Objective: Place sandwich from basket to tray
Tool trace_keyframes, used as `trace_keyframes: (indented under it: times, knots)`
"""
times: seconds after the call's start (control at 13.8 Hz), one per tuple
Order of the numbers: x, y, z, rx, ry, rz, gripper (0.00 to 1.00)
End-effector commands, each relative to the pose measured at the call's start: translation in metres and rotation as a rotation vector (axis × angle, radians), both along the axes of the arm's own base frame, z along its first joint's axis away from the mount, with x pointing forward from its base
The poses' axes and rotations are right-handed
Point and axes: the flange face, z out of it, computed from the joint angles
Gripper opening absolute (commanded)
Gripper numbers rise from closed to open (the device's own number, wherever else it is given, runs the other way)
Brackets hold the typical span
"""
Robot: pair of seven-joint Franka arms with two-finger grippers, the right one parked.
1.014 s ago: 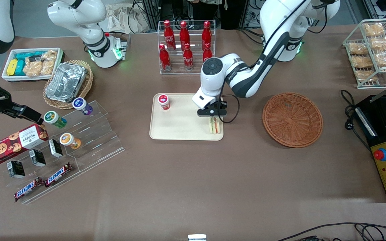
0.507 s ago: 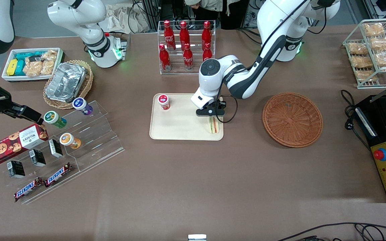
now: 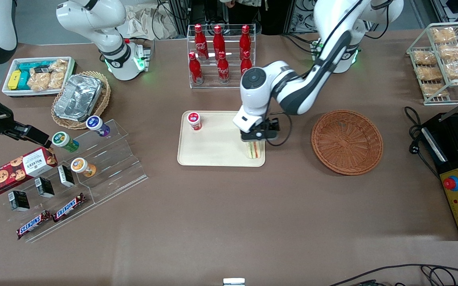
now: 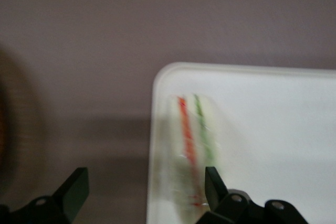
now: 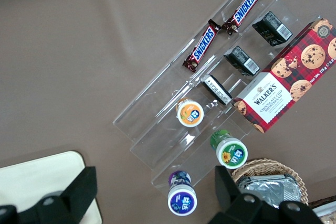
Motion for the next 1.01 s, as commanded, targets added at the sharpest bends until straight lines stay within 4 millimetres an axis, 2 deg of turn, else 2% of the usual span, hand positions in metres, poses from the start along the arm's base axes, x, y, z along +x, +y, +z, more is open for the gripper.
trace_keyframes:
  times: [0.0,0.14,0.22,0.36,0.65,0.8,0.87,0.94]
  knots:
    - [0.021,0.046,0.063,0.057,-0.04,0.074,0.99]
    - [0.035,0.084,0.096,0.074,-0.02,0.071,0.99]
    - [0.047,0.11,0.108,0.087,-0.012,0.066,0.99]
    - [0.071,0.174,0.128,0.104,0.017,0.068,0.99]
    - [0.091,0.269,0.18,0.06,0.071,0.012,0.99]
    - [0.096,0.286,0.216,0.06,0.115,-0.061,0.99]
    - [0.095,0.297,0.227,0.068,0.149,-0.103,0.99]
    - [0.095,0.316,0.234,0.07,0.193,-0.146,0.99]
